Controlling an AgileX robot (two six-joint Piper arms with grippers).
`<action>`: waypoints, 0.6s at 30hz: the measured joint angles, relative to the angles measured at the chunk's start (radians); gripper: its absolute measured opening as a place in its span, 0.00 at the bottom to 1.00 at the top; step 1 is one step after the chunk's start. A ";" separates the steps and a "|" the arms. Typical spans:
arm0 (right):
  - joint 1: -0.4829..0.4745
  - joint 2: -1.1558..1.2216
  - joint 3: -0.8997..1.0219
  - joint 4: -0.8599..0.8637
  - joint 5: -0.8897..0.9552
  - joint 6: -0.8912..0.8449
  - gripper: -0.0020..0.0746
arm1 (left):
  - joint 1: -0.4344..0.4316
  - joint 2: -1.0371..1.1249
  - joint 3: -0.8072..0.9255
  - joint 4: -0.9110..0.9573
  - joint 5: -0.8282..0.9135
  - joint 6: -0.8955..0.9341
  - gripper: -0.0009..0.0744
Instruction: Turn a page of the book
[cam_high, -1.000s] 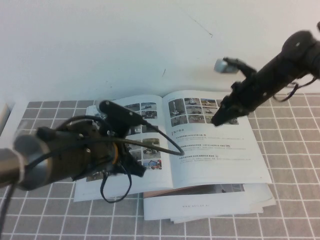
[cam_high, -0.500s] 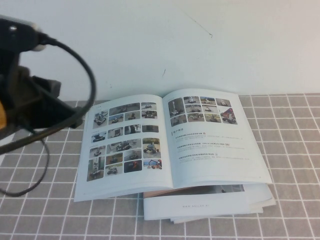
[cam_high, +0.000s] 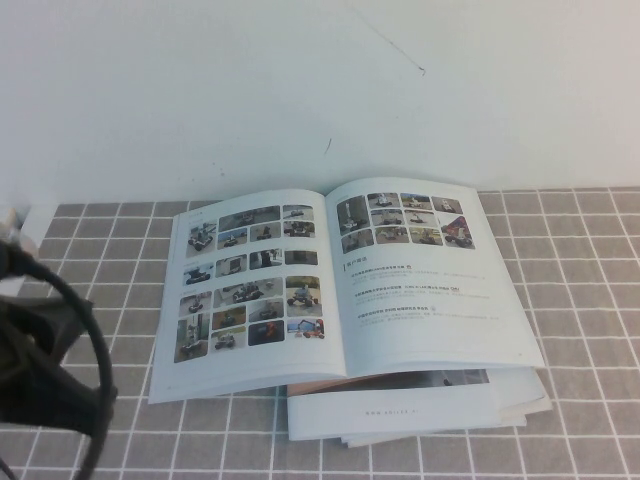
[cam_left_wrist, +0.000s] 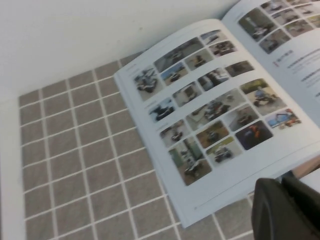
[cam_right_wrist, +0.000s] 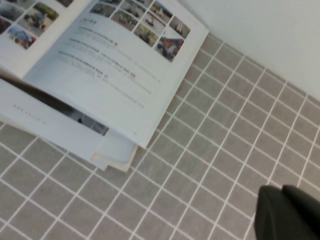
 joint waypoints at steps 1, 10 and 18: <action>0.000 -0.060 0.067 0.000 -0.029 0.000 0.02 | 0.000 -0.013 0.040 0.000 -0.051 0.000 0.01; 0.000 -0.528 0.709 0.087 -0.278 0.000 0.02 | 0.000 -0.025 0.404 0.000 -0.725 0.000 0.01; 0.000 -0.695 0.901 0.114 -0.376 0.002 0.02 | 0.000 0.062 0.468 0.003 -0.960 0.001 0.01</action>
